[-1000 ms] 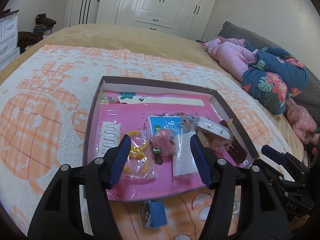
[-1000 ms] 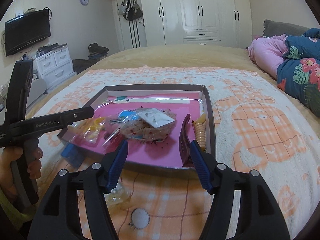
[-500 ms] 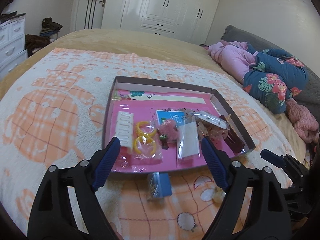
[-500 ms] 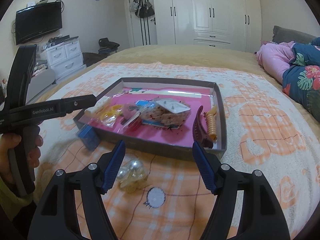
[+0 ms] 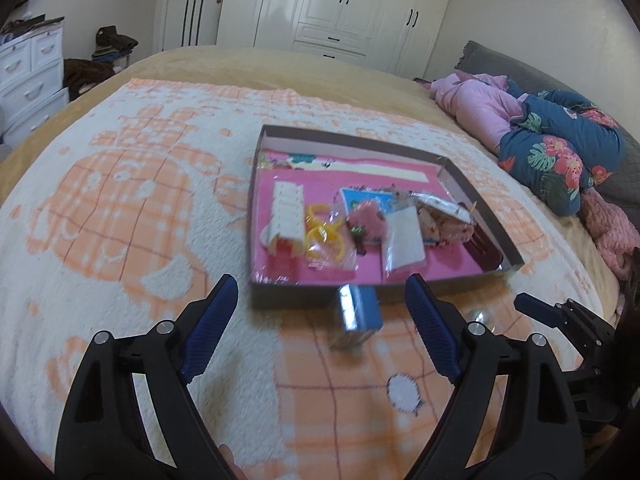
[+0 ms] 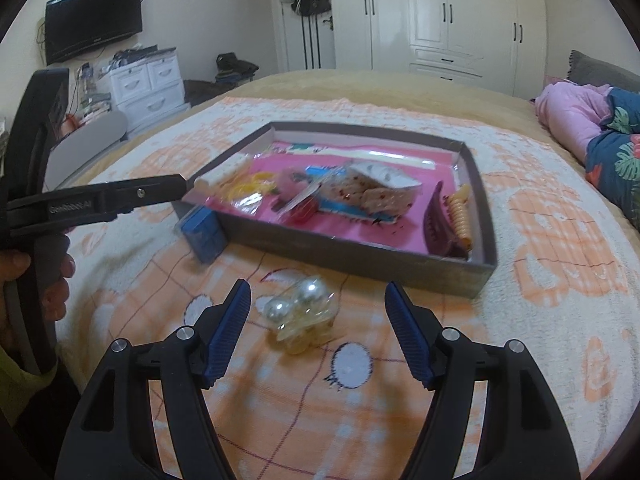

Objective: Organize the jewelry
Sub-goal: 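Withdraw both tools from the tray toward the blue box and pearl clip, then grasp the pearl hair clip with the right tool while the left grasps the blue box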

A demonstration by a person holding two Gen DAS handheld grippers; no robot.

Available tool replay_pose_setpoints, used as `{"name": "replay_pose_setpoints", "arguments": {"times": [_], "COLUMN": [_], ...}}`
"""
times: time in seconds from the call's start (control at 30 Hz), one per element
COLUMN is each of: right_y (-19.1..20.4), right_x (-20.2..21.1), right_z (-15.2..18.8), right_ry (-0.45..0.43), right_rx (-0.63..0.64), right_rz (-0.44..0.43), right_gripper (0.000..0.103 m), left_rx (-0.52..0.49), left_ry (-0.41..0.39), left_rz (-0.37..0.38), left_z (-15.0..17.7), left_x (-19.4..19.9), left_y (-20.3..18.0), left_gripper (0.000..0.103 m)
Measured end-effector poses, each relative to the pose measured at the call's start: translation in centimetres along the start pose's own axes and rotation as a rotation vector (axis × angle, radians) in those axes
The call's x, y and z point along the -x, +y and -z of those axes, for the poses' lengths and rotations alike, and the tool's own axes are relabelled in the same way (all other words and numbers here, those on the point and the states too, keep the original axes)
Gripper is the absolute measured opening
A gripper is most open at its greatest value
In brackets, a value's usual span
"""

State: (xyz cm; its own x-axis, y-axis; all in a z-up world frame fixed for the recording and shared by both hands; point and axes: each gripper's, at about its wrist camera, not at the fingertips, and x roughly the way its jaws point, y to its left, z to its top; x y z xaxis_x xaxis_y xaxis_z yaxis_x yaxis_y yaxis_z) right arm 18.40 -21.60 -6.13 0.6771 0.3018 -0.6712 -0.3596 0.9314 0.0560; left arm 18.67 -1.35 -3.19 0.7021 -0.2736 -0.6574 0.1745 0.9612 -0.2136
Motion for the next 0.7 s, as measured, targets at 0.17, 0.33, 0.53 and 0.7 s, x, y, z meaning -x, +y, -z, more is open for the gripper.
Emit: {"name": "replay_pose_setpoints", "arguments": {"times": [0.17,0.33,0.53,0.7], "right_y": [0.6,0.6,0.3,0.4], "right_x": [-1.2,-2.6,-3.8,-3.6], "right_z": [0.4,0.7,1.1,1.3], "right_ry": [0.021,0.043,0.064,0.049], "right_rx": [0.019,0.029,0.014,0.030], "right_rz": [-0.002,0.014,0.015,-0.008], "right_gripper": [0.067,0.067,0.058,0.043], "left_rx": [-0.001,-0.005,-0.037,-0.049], "left_ry": [0.023,0.061,0.093,0.099], "left_rz": [-0.007,-0.008,-0.005,0.004], "left_z": [1.0,1.9,2.7,2.6], "left_x": [0.4,-0.4,-2.0,-3.2], "left_y": [0.6,0.6,-0.2,-0.9], "left_gripper": [0.076,0.076,0.075,0.063]}}
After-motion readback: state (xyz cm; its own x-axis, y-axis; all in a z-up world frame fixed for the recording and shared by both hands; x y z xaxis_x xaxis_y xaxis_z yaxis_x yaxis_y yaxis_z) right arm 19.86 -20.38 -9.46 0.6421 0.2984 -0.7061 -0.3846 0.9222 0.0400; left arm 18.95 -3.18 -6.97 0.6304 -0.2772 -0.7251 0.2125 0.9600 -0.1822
